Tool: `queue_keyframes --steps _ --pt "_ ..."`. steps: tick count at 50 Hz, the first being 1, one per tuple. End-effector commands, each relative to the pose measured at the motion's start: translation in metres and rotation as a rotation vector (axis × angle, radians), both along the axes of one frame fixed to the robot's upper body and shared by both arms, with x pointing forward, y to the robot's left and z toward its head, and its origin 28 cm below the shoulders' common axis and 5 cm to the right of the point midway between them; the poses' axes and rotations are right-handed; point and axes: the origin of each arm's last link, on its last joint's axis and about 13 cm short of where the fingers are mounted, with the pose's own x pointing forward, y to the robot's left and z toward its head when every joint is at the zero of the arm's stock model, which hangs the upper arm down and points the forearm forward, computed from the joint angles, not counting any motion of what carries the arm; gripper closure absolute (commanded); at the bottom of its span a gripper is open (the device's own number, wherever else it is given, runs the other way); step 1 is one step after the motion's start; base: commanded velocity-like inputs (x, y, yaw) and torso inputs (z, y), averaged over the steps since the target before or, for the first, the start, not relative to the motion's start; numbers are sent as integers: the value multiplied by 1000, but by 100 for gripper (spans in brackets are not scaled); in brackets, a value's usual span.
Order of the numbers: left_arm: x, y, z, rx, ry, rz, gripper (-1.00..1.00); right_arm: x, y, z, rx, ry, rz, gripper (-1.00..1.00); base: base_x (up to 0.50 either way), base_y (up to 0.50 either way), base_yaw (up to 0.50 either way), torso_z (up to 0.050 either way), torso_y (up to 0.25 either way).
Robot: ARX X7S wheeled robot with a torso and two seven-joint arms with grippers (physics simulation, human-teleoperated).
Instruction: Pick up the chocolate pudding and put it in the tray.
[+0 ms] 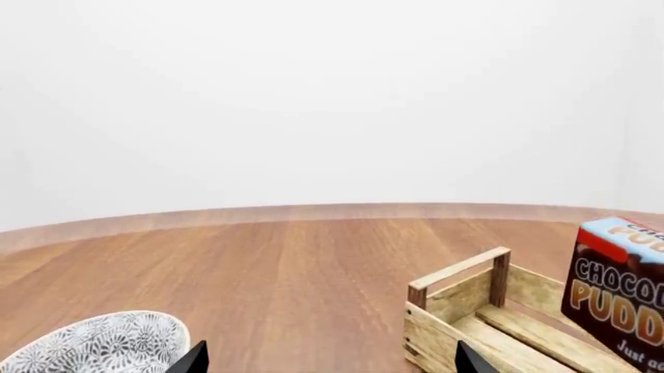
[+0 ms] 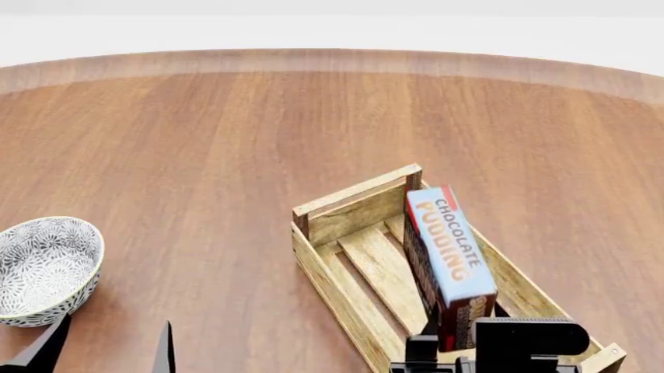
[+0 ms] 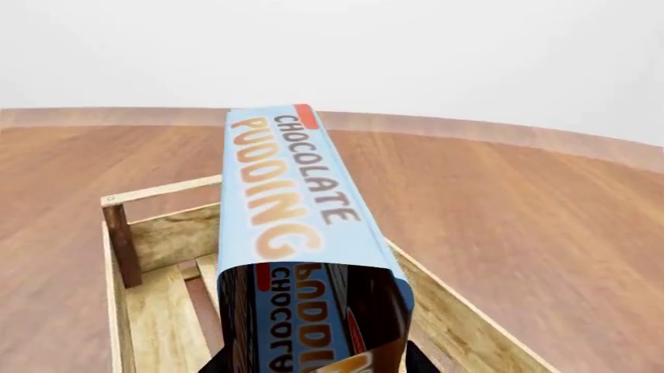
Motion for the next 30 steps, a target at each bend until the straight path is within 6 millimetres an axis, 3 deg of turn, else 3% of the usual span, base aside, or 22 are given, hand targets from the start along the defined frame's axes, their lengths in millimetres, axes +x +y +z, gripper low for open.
queue_keyframes --steps 1,30 --pt "0 0 -1 0 3 0 -100 1 -1 -7 -28 6 4 100 0 0 0 0 0" --pt "0 -2 -2 2 5 -3 -100 1 -2 -10 -19 8 -6 100 0 0 0 0 0"
